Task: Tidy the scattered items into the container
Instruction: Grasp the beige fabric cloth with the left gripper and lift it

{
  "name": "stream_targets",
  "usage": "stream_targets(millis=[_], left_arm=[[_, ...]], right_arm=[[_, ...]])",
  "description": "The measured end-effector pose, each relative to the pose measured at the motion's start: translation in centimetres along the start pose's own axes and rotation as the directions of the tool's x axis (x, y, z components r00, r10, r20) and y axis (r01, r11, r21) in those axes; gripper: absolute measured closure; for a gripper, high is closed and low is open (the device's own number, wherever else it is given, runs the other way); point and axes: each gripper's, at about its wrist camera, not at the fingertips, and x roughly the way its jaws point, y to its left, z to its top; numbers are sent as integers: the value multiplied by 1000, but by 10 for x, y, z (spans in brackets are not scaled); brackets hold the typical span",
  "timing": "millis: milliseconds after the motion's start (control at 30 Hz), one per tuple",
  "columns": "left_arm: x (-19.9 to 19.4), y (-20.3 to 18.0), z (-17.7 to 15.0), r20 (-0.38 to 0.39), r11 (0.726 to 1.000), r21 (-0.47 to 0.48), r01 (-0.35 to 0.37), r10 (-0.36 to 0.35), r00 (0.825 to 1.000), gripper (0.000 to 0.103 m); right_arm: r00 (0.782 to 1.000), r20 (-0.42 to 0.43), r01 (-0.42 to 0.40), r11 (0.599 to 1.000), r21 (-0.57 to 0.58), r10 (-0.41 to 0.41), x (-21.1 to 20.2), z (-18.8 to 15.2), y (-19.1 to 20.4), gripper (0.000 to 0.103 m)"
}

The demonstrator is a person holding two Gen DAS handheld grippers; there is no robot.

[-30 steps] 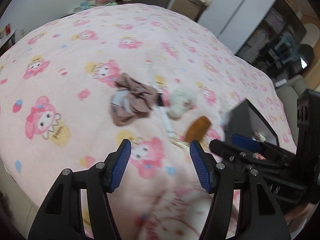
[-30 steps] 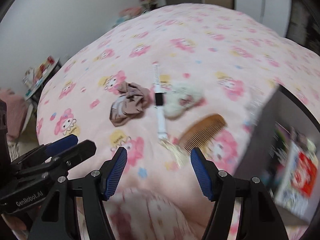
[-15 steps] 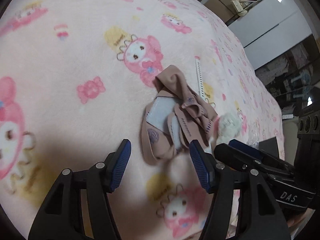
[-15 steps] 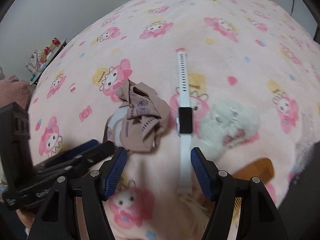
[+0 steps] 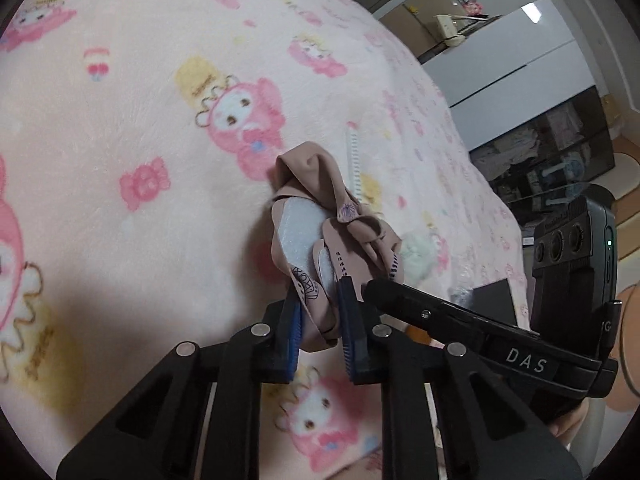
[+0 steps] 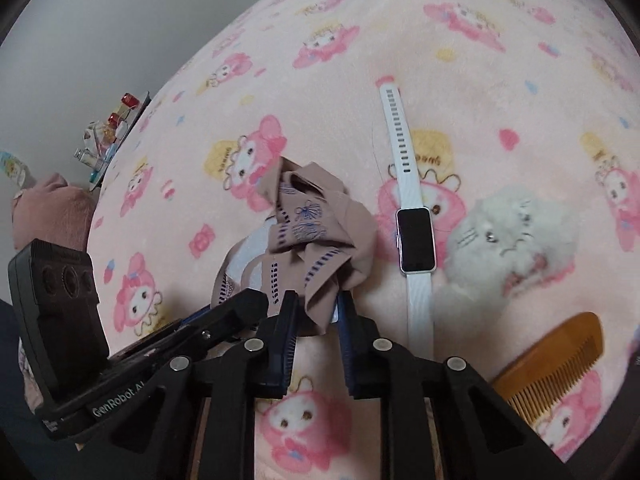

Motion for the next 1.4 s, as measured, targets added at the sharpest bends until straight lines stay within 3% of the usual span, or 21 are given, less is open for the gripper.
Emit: stream_targets(millis=[133,267,433,633,867,1000,1200,1400], left_arm=[[-19,-33,-10,13,990,132,40,-42,999,87],[-38,-80,-21,-17,968,218,126,-125,992,87],[-69,-149,-48,-56,919,346,189,-181,982,87],[-111,-230,-85,-107,841,482,247,-223,969,87],[-144,-296,-130,-150,775,565,284,-242,959,87],[-142,-327,-145,-175,746,594,300,-244,954,87],[-119,-366,-161,-217,711,625,322,-239,947,87],[-79,-387,-167,-252,706,630,324,-208,945,87]], right_arm=[[997,65,30,999,-13,-29,-44,-17,8,87],[987,140,80,996,34,-84,-96,-43,4,87],[959,243,125,986,106,-147,-171,-88,1,87],[918,345,137,973,186,-195,-247,-144,5,87],[872,413,176,956,233,-262,-315,-192,9,87],[851,426,214,944,253,-307,-340,-209,0,87],[832,446,205,929,307,-331,-362,-225,-36,86],[840,436,190,927,322,-324,-365,-226,-79,86]])
